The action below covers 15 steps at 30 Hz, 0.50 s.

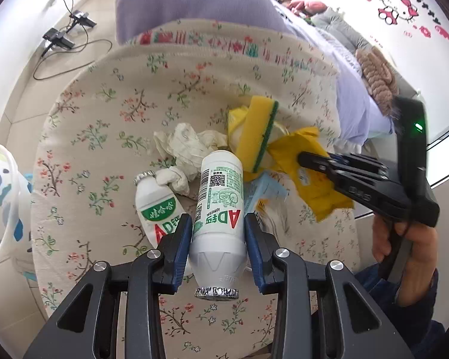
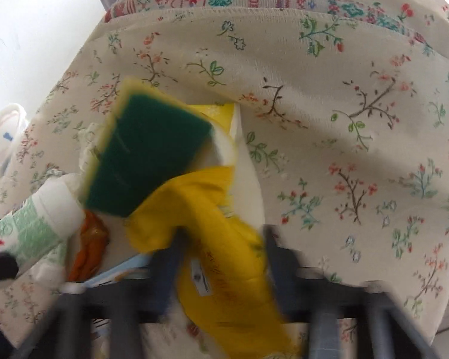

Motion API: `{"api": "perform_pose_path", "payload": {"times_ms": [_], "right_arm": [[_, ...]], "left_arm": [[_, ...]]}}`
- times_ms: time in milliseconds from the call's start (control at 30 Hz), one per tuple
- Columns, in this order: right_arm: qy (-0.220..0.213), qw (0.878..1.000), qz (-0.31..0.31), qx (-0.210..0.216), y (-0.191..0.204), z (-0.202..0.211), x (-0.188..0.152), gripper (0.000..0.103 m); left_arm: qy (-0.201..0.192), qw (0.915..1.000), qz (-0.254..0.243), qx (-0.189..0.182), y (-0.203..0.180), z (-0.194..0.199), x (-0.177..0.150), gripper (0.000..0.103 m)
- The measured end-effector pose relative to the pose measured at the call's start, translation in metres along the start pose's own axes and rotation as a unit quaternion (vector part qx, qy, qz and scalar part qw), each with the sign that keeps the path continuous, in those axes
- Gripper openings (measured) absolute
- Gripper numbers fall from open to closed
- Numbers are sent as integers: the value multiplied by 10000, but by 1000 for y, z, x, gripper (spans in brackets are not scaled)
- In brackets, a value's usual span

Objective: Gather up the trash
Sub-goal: 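Grasp the yellow snack wrapper with the right gripper while the left carries the bottle to the bucket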

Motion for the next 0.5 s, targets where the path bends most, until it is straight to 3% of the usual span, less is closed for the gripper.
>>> {"api": "perform_pose_path", "payload": {"times_ms": [333,500], "right_arm": [[-902,9942,-432,383,-15,68,1,10],[-1329,9844,-735,886,-15,87,15,10]], "left_arm": [[-331,9988,331,-115,21,31,7,38],[-649,9955,690,-85,46,51,21,38]]}}
Point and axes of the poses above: each gripper's, at about its wrist camera, not at the fingertips, and z roughly against the way its jaws point, y to its left, x to its top, the point moved 9 cm from there along -z, roughly the way its jaws point
